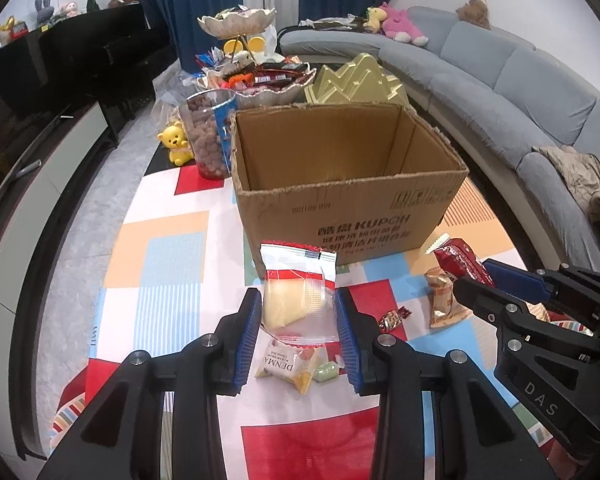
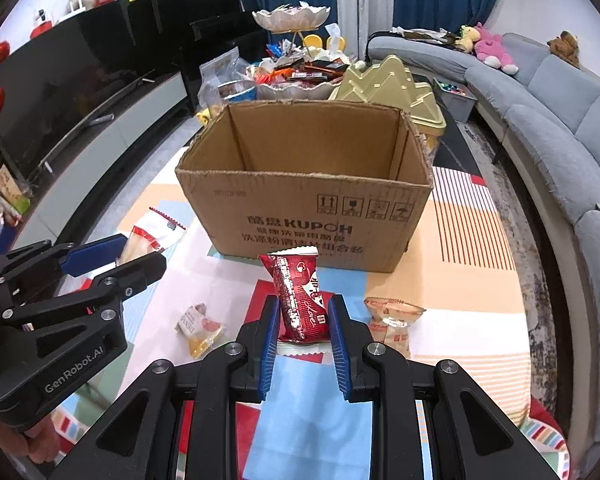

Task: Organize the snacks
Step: 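Lift the cake and red snack bag and carry both over the box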

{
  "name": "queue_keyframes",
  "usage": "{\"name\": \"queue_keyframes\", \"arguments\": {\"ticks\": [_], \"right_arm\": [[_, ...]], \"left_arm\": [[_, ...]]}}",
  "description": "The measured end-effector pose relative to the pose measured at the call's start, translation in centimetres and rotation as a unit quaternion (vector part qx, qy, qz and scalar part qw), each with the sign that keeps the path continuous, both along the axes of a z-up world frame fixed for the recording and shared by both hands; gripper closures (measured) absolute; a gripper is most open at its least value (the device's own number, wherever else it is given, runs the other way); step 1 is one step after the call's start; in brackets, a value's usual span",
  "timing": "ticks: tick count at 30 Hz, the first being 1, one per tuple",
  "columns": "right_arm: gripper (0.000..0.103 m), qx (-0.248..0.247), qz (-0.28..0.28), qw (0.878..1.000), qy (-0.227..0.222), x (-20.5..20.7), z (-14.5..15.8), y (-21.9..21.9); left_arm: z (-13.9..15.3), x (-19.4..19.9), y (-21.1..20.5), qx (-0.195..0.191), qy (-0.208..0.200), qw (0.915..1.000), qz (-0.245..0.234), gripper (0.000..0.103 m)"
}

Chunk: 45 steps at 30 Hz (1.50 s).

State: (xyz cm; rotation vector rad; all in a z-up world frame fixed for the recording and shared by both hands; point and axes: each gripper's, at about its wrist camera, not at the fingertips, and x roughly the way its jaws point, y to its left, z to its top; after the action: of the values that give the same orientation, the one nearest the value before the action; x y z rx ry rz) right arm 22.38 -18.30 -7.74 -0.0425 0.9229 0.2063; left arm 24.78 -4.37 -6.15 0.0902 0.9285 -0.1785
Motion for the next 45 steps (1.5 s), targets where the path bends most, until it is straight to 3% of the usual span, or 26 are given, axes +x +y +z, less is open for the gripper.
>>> {"name": "queue_keyframes", "arguments": {"ticks": [21,45], "right_arm": [[0.077,0.022,-0.018,0.999,-0.037,0.6,4.0,-0.8],[0.077,0.029,-0.032,0.996,-0.077,3.4,7.6,-1.8]], "left_arm": [[3.7,1.0,-0.4,-0.016,-0.028,0.9993,0.019,0.066],[6.8,4.9,-1.7,-0.020,-0.059,0.9978,0.020,0.066]]}}
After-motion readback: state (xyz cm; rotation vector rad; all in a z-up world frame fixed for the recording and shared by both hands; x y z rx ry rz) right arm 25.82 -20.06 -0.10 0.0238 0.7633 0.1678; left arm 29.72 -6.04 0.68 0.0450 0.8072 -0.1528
